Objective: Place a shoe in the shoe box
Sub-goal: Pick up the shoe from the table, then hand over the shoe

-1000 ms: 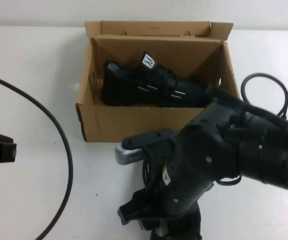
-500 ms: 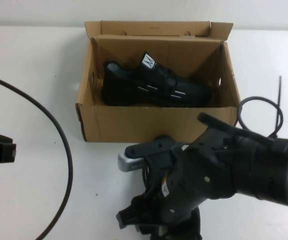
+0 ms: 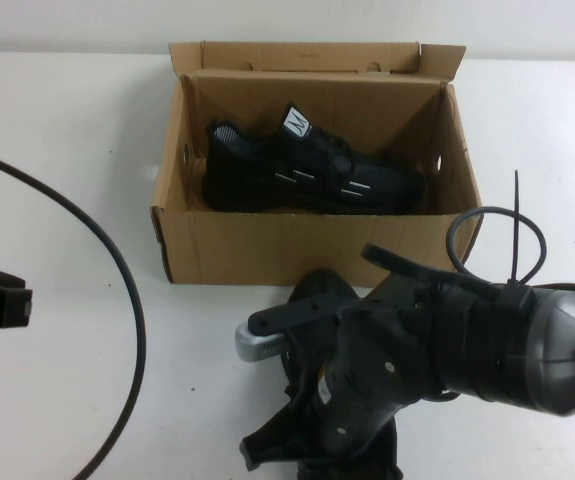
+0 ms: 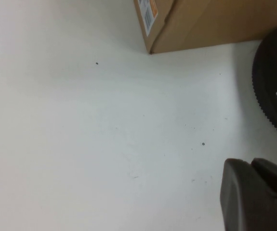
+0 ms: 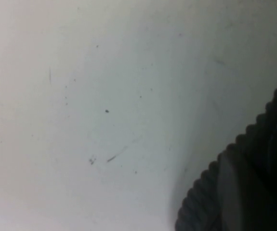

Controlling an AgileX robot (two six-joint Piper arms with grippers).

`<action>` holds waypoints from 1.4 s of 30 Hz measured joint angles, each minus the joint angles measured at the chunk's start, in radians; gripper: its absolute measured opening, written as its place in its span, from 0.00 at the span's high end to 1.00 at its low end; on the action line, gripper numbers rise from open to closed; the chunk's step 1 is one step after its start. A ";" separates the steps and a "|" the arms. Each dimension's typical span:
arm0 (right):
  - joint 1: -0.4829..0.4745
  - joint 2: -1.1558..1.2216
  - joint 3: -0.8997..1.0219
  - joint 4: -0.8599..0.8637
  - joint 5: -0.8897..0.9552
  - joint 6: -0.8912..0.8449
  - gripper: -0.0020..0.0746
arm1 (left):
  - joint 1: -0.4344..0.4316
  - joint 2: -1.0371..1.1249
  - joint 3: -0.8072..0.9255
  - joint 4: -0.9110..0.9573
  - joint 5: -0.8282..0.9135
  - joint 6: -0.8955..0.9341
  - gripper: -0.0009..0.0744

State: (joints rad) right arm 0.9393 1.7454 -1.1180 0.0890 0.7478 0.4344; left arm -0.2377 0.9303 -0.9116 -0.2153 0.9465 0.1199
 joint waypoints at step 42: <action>0.000 -0.683 -0.109 -0.314 0.489 -0.801 0.99 | 0.000 0.440 0.000 -1.095 0.078 0.559 0.99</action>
State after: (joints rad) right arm 0.9393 1.0627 -1.2271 -0.2255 1.2373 -0.3664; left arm -0.2377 1.3707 -0.9116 -1.3100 1.0242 0.6792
